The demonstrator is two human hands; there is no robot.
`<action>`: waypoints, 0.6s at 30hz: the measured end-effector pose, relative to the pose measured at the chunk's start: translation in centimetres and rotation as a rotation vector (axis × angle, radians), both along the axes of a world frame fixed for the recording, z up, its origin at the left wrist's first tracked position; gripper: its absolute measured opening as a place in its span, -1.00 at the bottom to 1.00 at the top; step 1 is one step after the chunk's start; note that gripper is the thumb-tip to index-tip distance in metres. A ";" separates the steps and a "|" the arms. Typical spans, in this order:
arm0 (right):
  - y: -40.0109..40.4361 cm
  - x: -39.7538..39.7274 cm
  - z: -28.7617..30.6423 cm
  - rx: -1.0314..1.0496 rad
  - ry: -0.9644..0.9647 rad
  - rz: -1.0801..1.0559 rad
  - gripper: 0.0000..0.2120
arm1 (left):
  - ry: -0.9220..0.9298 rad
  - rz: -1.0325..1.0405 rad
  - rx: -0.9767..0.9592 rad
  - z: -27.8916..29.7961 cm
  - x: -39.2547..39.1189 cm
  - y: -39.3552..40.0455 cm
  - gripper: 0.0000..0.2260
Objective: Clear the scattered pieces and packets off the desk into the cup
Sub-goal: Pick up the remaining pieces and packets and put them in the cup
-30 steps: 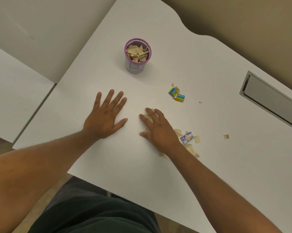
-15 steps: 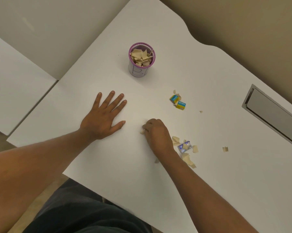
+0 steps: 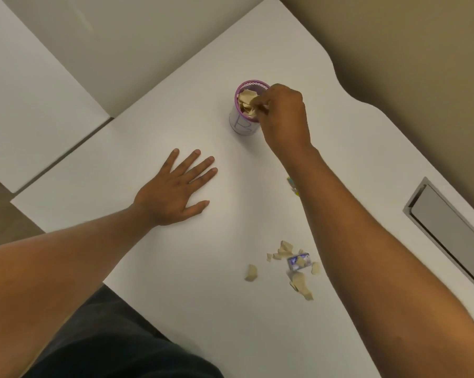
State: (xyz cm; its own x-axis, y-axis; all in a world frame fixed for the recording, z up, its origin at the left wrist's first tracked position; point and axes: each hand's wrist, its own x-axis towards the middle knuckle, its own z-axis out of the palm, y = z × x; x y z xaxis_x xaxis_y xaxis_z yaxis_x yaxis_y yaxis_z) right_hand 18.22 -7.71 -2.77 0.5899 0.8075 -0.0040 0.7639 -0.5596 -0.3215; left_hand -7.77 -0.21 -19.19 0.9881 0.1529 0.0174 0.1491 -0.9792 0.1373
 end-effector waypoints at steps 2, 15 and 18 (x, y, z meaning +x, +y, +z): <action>1.3 1.0 -0.3 -0.168 -0.054 0.094 -0.76 | -0.006 0.001 -0.002 0.0 0.0 0.0 -0.30; 4.9 2.6 0.1 -0.549 -0.006 0.238 -0.65 | -0.007 0.015 -0.027 0.0 0.1 0.0 -0.31; 4.3 2.8 1.8 -0.501 0.031 0.279 -0.62 | -0.009 0.014 -0.021 0.3 0.0 0.0 -0.31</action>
State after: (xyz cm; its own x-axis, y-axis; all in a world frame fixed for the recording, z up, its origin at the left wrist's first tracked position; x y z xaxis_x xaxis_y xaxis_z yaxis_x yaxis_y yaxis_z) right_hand 21.03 -3.39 -0.96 0.3481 0.8276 -0.4404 0.8990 -0.4278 -0.0934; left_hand -7.74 -0.17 -18.93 0.9857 0.1669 0.0227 0.1612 -0.9740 0.1589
